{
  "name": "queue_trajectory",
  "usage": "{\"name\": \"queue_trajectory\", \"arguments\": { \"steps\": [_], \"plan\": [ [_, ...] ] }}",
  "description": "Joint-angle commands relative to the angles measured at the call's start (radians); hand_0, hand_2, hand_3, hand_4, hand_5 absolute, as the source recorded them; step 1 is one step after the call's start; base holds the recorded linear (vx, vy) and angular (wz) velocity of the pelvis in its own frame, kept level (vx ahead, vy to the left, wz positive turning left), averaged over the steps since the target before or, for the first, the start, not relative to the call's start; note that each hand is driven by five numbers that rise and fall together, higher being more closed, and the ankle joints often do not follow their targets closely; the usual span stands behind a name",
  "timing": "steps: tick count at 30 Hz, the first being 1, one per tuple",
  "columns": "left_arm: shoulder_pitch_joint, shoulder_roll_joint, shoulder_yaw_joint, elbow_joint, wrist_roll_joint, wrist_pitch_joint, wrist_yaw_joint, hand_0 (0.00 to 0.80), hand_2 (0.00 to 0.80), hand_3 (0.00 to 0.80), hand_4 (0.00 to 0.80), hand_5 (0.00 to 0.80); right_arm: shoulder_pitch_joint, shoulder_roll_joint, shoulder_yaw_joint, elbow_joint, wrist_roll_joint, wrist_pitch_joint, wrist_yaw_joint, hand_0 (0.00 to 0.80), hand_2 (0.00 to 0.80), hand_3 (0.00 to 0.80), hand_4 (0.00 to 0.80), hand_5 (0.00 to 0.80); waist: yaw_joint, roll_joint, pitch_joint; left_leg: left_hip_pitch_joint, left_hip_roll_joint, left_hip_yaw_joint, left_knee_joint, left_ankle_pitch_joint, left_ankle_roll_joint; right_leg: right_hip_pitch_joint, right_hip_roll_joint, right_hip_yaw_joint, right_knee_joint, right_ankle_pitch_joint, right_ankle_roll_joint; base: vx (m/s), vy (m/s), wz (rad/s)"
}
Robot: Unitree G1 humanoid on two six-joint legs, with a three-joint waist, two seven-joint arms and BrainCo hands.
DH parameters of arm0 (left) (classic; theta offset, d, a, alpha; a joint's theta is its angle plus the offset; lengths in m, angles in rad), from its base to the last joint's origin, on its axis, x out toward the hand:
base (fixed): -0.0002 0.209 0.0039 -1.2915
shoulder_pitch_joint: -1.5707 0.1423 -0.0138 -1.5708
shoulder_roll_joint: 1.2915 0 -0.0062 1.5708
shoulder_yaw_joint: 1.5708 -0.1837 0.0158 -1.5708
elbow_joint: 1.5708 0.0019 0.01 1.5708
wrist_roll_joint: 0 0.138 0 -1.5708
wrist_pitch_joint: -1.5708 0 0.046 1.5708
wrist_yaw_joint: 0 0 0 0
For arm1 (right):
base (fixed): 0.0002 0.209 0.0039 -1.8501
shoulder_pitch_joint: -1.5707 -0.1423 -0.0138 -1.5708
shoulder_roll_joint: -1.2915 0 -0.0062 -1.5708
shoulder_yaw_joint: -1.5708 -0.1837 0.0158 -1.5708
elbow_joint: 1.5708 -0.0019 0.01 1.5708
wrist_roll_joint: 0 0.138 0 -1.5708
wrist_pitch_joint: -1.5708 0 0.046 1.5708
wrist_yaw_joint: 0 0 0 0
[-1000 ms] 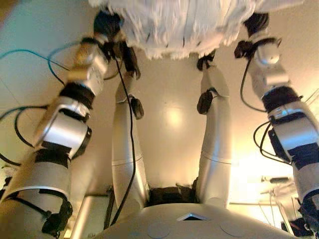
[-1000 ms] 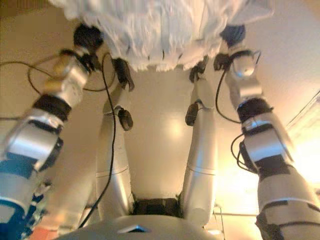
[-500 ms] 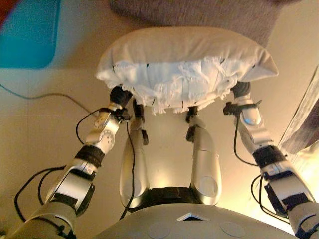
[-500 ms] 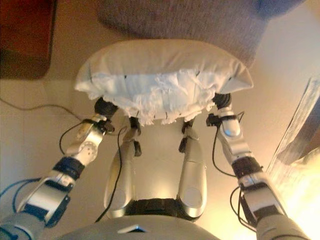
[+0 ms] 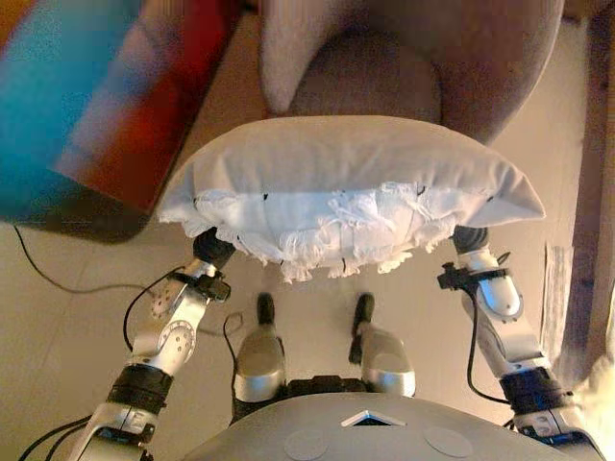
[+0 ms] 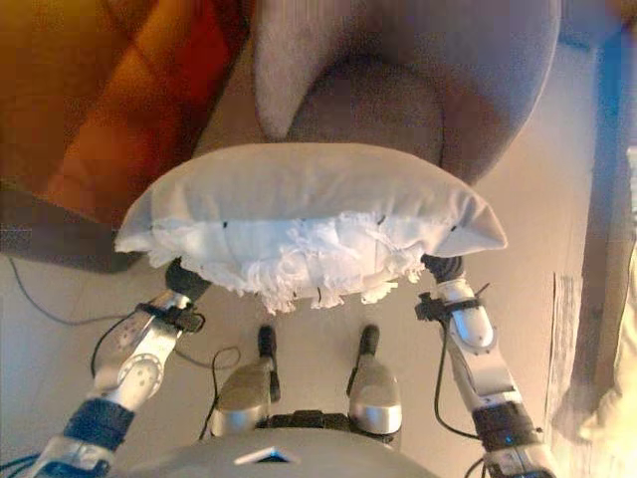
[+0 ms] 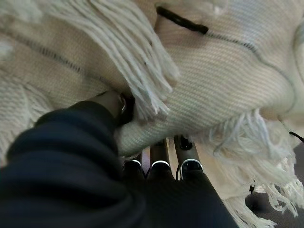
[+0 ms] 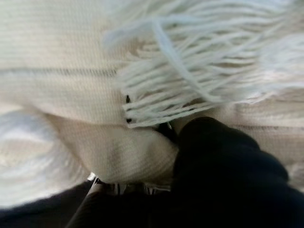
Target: Pick up the cushion and take it to the sofa
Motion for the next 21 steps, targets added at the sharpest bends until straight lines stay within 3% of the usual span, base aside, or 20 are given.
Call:
{"name": "queue_trajectory", "arguments": {
  "steps": [1,6,18,21],
  "plan": [
    [-0.015,-0.042,-0.009,-0.214,-0.008,-0.131,-0.05,0.8,0.8,0.8,0.8,0.8,-0.055,-0.049,0.017,-0.196,-0.047,-0.104,-0.03,0.8,0.8,0.8,0.8,0.8,-0.004,0.025,-0.128,0.07,-0.002,0.015,0.009,-0.114,0.078,0.033,-0.011,0.007,0.073,-0.094,0.017,0.023,-0.099,0.0],
    [0.025,-0.057,-0.007,-0.268,-0.011,-0.121,-0.044,0.8,0.8,0.8,0.8,0.8,-0.056,-0.078,-0.002,-0.225,-0.001,-0.086,-0.009,0.8,0.8,0.8,0.8,0.8,-0.001,0.023,-0.157,0.095,0.016,0.015,-0.005,-0.115,0.058,0.095,0.005,-0.018,0.001,-0.082,0.008,-0.011,-0.116,-0.05],
    [0.004,-0.029,-0.012,-0.261,-0.004,-0.141,-0.007,0.8,0.8,0.8,0.8,0.8,-0.047,-0.09,0.012,-0.225,0.018,-0.095,-0.045,0.8,0.8,0.8,0.8,0.8,-0.019,0.008,-0.143,0.087,0.099,0.018,-0.005,-0.045,0.011,0.097,0.085,0.03,0.002,-0.119,-0.064,-0.028,-0.216,0.0],
    [0.009,-0.041,-0.01,-0.247,-0.007,-0.18,-0.004,0.8,0.8,0.8,0.8,0.8,-0.057,-0.106,0.02,-0.219,0.019,-0.104,-0.038,0.8,0.8,0.8,0.8,0.8,-0.021,-0.009,-0.114,0.016,0.145,0.037,0.16,0.025,-0.004,0.084,0.105,0.058,0.016,-0.113,-0.095,-0.088,-0.247,-0.05]
  ]
}}
